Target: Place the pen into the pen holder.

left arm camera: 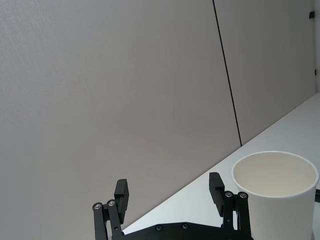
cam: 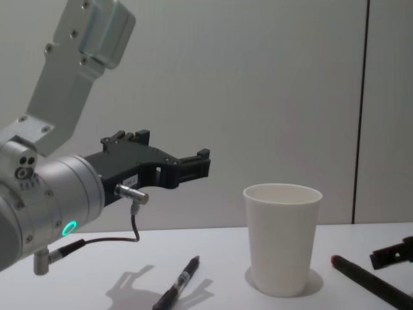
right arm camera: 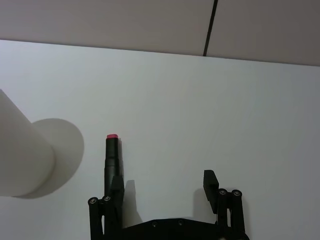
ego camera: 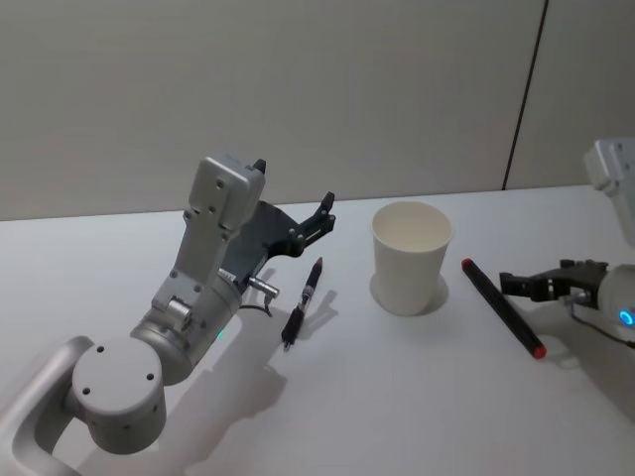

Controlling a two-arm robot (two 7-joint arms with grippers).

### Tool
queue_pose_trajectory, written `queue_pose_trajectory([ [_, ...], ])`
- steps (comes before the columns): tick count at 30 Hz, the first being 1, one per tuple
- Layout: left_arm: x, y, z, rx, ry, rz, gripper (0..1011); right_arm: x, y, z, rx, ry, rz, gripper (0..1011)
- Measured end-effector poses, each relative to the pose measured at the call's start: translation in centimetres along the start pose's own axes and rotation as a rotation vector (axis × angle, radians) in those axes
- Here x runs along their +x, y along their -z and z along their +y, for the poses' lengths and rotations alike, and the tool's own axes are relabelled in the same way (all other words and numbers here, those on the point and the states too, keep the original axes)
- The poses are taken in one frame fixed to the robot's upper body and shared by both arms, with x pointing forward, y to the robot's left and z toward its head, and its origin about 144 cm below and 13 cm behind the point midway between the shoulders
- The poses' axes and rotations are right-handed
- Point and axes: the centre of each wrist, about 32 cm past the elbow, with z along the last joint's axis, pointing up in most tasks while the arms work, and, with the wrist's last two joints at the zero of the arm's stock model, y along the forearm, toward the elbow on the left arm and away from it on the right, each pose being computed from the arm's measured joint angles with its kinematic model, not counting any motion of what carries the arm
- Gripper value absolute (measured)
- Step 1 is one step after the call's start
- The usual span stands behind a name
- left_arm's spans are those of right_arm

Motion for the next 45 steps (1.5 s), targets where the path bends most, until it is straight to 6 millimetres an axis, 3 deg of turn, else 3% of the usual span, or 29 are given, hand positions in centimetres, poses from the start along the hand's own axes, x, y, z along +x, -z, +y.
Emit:
queue_pose_trajectory([
  [15,0.0,0.0,0.0,0.0,0.0,0.0,1001,-0.5,-1.8,0.2,0.037,0.0,-0.018,1002],
  [45,0.0,0.0,0.0,0.0,0.0,0.0,1001,-3.2,-1.3,2.6,0.053,-0.08,-0.049,1001],
])
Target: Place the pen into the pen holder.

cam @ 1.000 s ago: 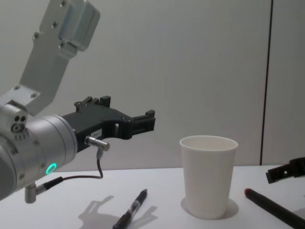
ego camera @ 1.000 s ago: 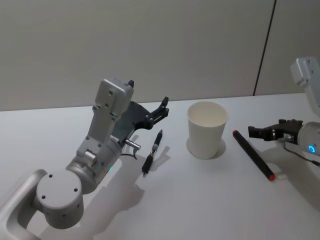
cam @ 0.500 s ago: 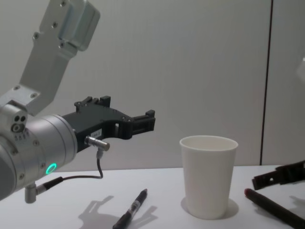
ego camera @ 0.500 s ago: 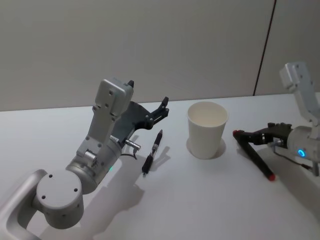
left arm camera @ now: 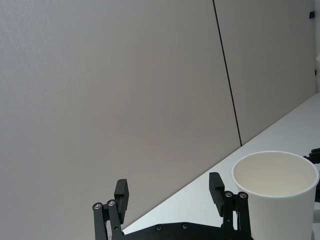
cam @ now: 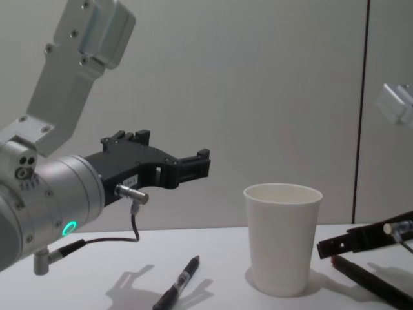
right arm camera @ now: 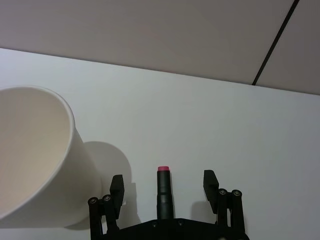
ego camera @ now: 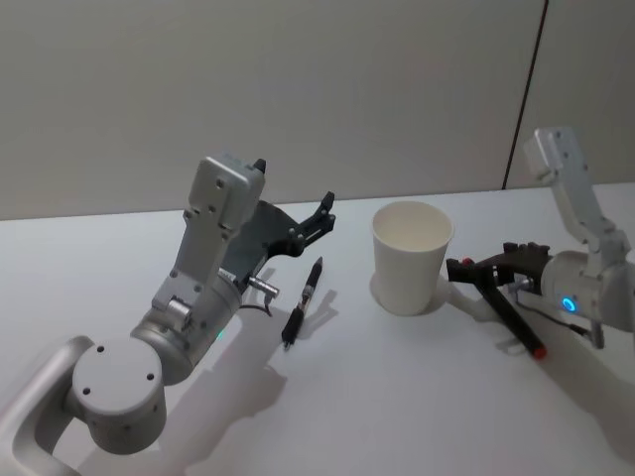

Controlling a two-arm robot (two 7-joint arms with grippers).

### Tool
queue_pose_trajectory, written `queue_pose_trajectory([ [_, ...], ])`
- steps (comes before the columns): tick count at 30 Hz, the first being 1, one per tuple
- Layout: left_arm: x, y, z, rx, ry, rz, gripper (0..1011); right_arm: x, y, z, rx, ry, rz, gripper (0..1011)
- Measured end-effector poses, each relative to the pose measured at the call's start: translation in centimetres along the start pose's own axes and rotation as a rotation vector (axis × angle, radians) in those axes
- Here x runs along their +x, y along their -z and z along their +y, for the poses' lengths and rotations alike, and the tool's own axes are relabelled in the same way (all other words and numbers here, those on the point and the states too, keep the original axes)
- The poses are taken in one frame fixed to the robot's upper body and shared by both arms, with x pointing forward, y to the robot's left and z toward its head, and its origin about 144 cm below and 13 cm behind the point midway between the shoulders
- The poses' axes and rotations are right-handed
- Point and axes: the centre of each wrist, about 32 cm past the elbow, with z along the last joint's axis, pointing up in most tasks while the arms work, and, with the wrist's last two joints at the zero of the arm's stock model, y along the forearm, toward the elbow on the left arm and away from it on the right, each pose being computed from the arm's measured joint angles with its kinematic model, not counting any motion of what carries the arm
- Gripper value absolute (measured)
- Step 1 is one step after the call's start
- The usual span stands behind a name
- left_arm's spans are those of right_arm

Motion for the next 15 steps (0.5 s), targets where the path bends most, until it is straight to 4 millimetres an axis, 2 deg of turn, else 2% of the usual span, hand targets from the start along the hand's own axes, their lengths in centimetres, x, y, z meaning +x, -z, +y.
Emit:
queue_pose_trajectory([
  [15,0.0,0.0,0.0,0.0,0.0,0.0,1001,-0.7,-0.01,0.74,-0.013,0.007,-0.041,1002],
])
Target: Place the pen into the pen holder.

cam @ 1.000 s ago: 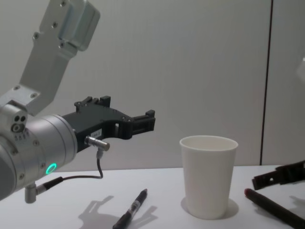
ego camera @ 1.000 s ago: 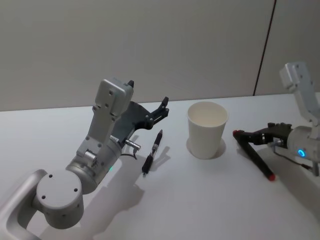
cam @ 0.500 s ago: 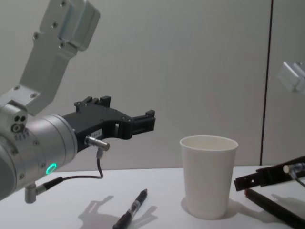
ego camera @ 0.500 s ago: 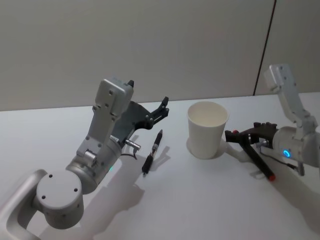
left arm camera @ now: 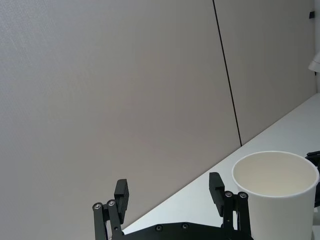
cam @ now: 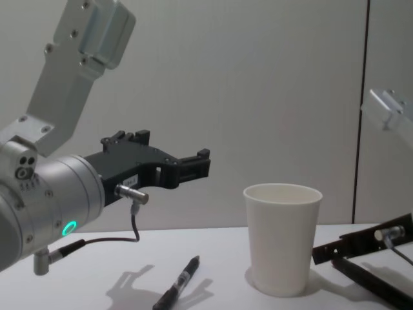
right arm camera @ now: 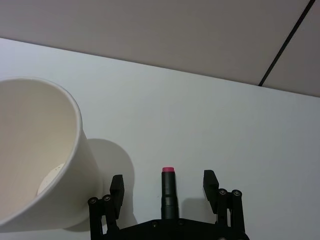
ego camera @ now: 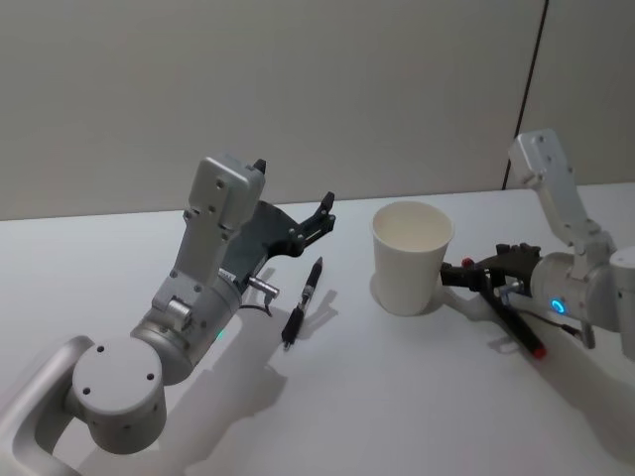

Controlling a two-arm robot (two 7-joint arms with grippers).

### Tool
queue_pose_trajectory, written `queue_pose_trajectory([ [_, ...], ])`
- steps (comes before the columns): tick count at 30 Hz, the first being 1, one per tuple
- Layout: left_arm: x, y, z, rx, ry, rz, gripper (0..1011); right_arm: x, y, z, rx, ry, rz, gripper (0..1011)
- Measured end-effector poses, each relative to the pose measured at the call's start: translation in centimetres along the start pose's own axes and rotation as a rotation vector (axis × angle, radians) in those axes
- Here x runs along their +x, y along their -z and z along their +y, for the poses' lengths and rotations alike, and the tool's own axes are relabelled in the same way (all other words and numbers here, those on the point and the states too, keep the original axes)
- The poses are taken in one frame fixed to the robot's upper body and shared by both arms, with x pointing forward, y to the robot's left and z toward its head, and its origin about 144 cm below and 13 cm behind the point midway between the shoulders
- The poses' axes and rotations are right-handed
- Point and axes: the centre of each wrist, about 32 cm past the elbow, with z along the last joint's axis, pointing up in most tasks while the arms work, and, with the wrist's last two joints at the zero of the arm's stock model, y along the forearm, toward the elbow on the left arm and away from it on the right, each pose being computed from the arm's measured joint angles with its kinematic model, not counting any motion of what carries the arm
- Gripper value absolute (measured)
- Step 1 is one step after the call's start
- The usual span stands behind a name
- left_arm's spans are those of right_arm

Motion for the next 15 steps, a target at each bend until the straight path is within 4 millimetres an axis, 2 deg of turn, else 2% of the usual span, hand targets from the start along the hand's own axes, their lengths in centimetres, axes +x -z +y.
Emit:
queue_pose_trajectory([
  [15,0.0,0.0,0.0,0.0,0.0,0.0,1001,-0.13,0.98,0.47,-0.035,-0.006,0.011,1002],
])
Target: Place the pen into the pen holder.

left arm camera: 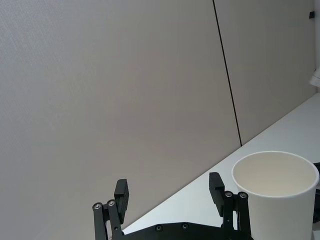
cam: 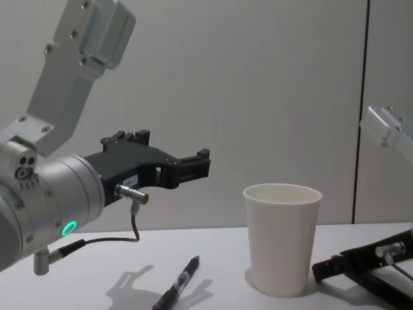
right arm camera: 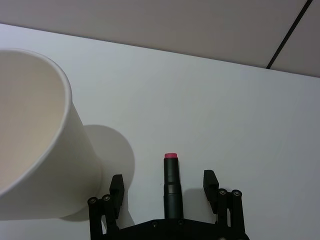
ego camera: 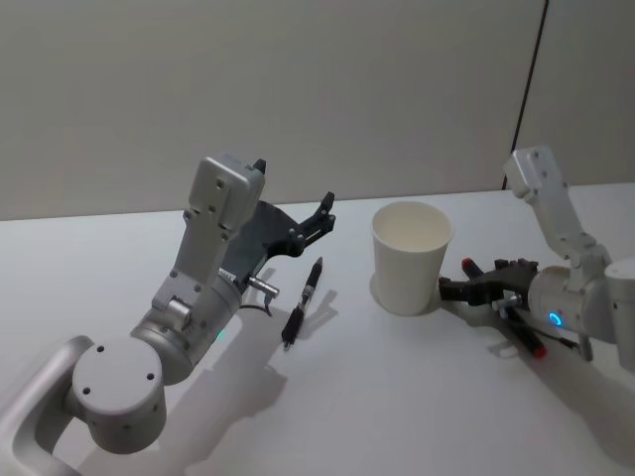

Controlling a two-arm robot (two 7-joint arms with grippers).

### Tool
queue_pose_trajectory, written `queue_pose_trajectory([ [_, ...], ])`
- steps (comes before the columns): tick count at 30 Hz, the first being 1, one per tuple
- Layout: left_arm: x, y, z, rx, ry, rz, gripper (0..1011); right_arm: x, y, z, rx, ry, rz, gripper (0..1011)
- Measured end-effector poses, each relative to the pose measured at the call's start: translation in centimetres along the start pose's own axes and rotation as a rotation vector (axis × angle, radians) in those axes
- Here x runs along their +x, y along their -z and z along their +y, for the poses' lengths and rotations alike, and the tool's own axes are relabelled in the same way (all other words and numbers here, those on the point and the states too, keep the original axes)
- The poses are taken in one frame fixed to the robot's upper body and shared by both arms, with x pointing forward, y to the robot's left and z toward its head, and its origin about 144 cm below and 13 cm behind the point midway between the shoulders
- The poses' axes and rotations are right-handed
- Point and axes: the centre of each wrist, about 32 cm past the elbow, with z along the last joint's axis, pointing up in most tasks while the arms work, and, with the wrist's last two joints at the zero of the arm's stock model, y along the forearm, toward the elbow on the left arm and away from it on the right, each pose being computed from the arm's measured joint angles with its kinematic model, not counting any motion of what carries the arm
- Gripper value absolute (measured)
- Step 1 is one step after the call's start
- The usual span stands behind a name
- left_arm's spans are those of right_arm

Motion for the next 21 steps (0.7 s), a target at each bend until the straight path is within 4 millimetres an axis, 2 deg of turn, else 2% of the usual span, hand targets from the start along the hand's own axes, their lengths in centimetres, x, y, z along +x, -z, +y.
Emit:
queue_pose_trajectory([
  [7,0.0,0.0,0.0,0.0,0.0,0.0,1001,0.06,0.31,0.14,-0.004,-0.002,0.011,1001],
  [21,0.0,0.0,0.0,0.0,0.0,0.0,1001,0.16,0.56,0.25,-0.009,0.001,0.021,903],
])
